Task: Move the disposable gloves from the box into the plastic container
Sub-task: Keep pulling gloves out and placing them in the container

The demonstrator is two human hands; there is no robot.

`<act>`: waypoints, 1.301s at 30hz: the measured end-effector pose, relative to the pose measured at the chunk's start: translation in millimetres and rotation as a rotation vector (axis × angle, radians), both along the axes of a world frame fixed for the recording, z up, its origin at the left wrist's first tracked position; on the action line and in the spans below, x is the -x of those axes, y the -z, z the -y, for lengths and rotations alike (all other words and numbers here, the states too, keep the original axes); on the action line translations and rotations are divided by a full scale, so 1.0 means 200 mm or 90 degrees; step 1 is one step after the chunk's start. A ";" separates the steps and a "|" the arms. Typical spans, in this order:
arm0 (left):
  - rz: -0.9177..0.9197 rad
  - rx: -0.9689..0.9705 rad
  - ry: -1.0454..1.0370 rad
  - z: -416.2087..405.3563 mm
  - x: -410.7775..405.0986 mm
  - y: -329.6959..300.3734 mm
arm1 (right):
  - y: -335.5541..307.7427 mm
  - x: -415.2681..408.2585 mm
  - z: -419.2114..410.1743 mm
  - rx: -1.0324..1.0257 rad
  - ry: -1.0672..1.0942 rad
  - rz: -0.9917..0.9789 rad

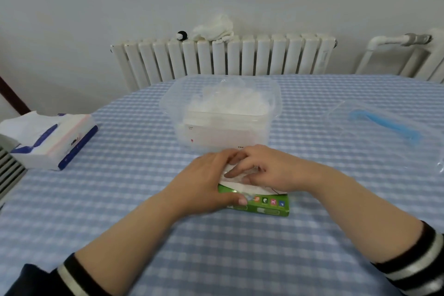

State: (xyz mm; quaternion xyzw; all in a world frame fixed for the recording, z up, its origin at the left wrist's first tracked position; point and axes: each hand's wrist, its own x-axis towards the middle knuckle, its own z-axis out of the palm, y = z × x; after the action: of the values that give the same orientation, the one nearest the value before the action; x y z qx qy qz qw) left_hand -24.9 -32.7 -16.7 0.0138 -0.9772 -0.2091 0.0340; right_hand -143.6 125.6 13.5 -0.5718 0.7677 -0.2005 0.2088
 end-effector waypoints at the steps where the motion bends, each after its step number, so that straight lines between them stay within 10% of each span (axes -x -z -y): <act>1: -0.004 -0.016 -0.007 0.00 -0.01 0.01 | 0.02 0.00 0.00 0.000 0.004 -0.021; 14: -0.028 -0.094 -0.019 0.01 0.00 0.06 | 0.11 -0.02 0.00 0.151 0.041 -0.243; 31: -0.029 -0.027 0.006 -0.01 0.00 0.03 | -0.04 -0.18 0.05 0.397 0.153 0.260; 39: -0.009 -0.048 0.002 -0.01 -0.01 0.01 | -0.11 -0.18 0.03 0.308 0.280 0.124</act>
State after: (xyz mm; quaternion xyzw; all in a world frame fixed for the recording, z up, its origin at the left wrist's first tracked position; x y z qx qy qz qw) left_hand -23.2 -30.3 -18.7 0.0122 -0.9685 -0.2456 0.0399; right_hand -108.0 119.5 34.8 -0.4039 0.7792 -0.4705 0.0913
